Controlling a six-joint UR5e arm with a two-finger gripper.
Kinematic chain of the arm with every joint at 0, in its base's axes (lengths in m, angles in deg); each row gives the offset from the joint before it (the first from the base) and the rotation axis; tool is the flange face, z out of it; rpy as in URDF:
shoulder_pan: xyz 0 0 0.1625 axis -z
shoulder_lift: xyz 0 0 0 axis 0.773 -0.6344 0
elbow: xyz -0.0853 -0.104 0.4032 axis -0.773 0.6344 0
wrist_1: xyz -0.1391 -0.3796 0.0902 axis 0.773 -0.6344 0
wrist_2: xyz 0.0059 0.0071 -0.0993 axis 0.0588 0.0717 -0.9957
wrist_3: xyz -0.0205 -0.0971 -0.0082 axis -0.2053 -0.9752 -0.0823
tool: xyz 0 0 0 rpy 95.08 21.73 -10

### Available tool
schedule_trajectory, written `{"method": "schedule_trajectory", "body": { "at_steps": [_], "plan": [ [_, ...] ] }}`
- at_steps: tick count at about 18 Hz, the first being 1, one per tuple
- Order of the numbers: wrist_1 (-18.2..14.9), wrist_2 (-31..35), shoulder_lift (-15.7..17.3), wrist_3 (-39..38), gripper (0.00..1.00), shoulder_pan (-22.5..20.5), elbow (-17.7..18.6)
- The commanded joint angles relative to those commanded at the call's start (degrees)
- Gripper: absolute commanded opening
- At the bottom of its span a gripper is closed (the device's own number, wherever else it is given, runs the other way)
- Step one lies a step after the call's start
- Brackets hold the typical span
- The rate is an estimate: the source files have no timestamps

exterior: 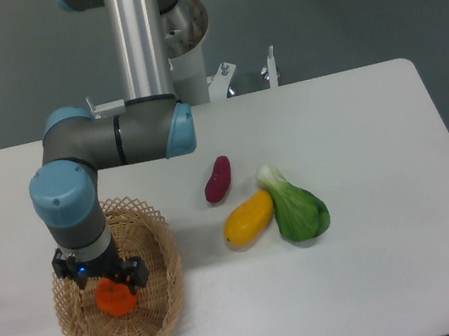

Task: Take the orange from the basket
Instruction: 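Close the gripper around the orange inside the basket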

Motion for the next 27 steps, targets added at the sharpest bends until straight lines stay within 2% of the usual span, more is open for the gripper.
{"method": "schedule_trajectory", "body": {
  "at_steps": [15,17,20,23,27],
  "plan": [
    [1.6,1.7,-2.1,0.1,0.99,0.0,-0.2],
    [1.7,1.8,-2.3,0.2,0.95,0.0,0.0],
    [1.6,1.8,-1.9,0.4,0.81,0.0,-0.2],
    [1.7,2.3,-1.9,0.7,0.75,0.0,0.1],
    [1.8,2.9,-1.8,0.9,0.72,0.0,0.1]
  ]
}}
